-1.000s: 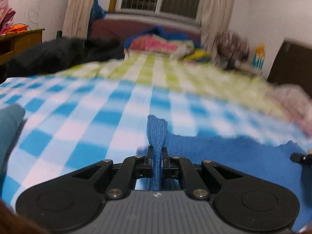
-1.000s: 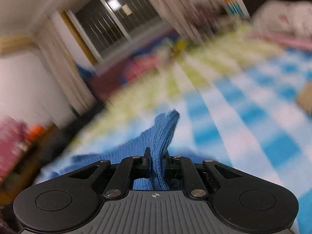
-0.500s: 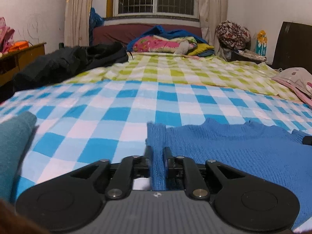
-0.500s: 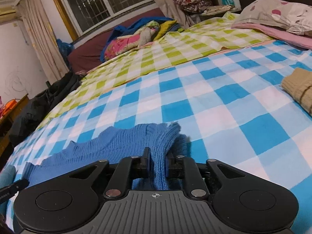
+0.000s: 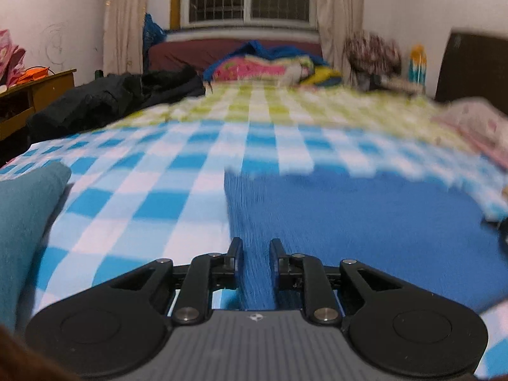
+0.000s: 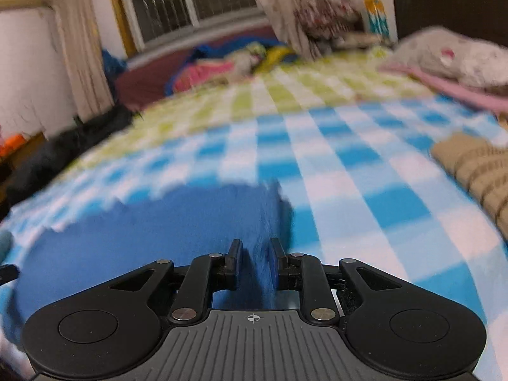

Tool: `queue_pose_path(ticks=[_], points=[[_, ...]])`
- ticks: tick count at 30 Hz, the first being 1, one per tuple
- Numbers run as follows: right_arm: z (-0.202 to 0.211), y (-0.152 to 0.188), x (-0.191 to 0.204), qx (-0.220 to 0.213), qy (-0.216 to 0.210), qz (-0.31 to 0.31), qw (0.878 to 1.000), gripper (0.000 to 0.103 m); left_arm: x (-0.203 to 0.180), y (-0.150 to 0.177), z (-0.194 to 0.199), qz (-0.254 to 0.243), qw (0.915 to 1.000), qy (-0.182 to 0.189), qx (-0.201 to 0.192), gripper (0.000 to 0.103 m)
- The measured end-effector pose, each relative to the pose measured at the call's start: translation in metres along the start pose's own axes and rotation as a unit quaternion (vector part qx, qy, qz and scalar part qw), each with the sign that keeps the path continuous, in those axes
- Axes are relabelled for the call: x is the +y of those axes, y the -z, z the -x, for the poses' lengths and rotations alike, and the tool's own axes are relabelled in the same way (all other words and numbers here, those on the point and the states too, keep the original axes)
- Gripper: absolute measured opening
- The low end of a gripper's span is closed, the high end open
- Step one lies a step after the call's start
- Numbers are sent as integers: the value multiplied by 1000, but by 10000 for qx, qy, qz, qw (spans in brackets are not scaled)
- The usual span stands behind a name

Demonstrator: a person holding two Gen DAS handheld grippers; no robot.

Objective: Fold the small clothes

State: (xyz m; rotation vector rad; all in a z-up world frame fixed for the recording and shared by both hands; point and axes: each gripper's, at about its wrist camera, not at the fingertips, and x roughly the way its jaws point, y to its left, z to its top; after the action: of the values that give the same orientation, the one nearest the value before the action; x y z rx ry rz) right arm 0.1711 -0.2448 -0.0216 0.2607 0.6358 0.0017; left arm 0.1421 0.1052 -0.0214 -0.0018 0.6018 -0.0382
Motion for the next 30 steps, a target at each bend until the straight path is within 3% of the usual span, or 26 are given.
queue_pose_path(ticks=[4,8,11,16,19,22,27,30], points=[[6,-6,-8,29,-9,-323,9995,25,3,2,5,172,9998,-32,-36,30],[24,-5,-4,-243,-42,-201,9995,25,6,7,16,291,9995,-27,-140,30],[11,3,-10,159,143,-275,9994,25,8,15,16,376,9993,-7,59,30],[26,1,-2,-15,161,-326,9993,26,15,22,25,751,9971,153,-22,30],[32,2,8,-51,221,-127,9997,26,15,26,26,638,9978,165,-6,30],[18,8,9,355,403,-32,9986,26,14,33,23,439,9988,182,111,31],[32,5,5,195,326,-402,9985,26,14,33,28,438,9988,240,15,31],[28,7,4,409,445,-325,9976,26,14,33,30,425,9987,264,5,31]])
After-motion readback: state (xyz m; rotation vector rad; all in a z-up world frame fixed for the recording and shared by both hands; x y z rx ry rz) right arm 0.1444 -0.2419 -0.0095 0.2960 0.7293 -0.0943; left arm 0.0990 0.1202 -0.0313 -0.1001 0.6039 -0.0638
